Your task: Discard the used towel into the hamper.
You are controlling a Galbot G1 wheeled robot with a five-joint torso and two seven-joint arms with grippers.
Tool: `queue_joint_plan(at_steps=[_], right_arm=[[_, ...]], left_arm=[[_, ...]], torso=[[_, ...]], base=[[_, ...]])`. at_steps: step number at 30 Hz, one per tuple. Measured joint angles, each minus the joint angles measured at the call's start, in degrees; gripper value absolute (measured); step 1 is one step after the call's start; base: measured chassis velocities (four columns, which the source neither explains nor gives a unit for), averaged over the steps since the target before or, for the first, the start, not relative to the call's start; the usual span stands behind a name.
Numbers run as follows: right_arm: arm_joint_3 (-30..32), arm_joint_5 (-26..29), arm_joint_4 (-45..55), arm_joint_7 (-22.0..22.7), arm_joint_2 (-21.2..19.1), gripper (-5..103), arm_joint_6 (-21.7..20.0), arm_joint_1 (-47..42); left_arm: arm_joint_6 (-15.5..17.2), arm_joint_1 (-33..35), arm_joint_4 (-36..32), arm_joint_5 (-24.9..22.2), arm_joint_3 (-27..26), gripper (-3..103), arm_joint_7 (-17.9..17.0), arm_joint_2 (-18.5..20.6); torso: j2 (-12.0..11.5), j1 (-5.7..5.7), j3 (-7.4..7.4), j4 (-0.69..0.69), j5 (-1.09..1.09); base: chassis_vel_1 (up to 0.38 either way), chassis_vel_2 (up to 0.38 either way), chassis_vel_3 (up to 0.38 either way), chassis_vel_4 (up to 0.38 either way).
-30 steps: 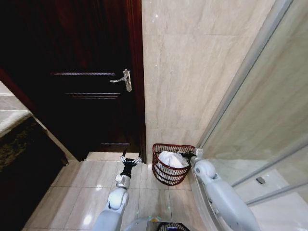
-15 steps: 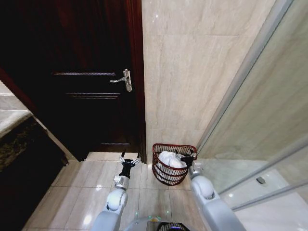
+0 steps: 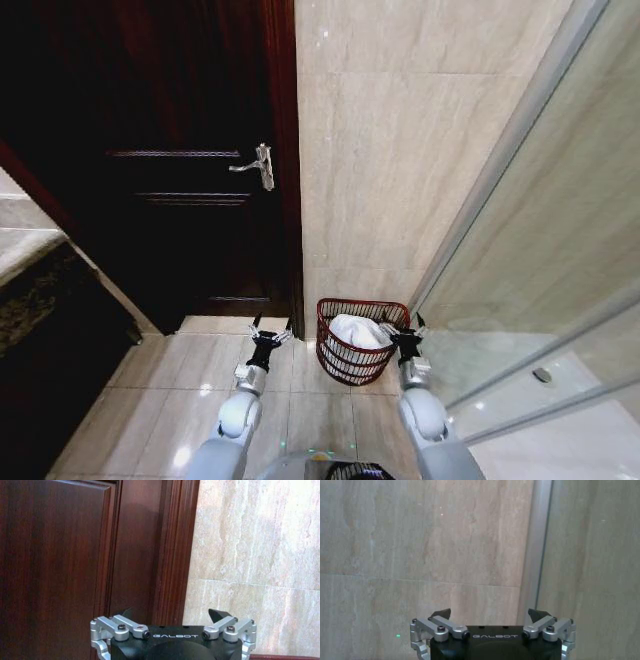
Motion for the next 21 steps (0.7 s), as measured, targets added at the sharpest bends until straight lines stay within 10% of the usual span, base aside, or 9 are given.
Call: queue_joint_plan(at_steps=[14, 21], right_arm=[[9.4, 4.0, 8.0, -9.9, 3.8, 100, -2.7, -5.1], [10.8, 10.4, 15.5, -15.2, 4.5, 100, -9.8, -7.0]], left_arm=[[6.3, -1.1, -4.7, 1.9, 0.3, 100, 0.5, -0.2], [15.3, -0.4, -14.1, 2.6, 0.3, 100, -0.9, 0.7]], torso=[[0.0, 0.00, 0.00, 0.00, 0.01], [0.0, 0.00, 0.00, 0.01, 0.01]], base=[[0.000, 0.000, 0.000, 0.000], [0.000, 0.000, 0.000, 0.000]])
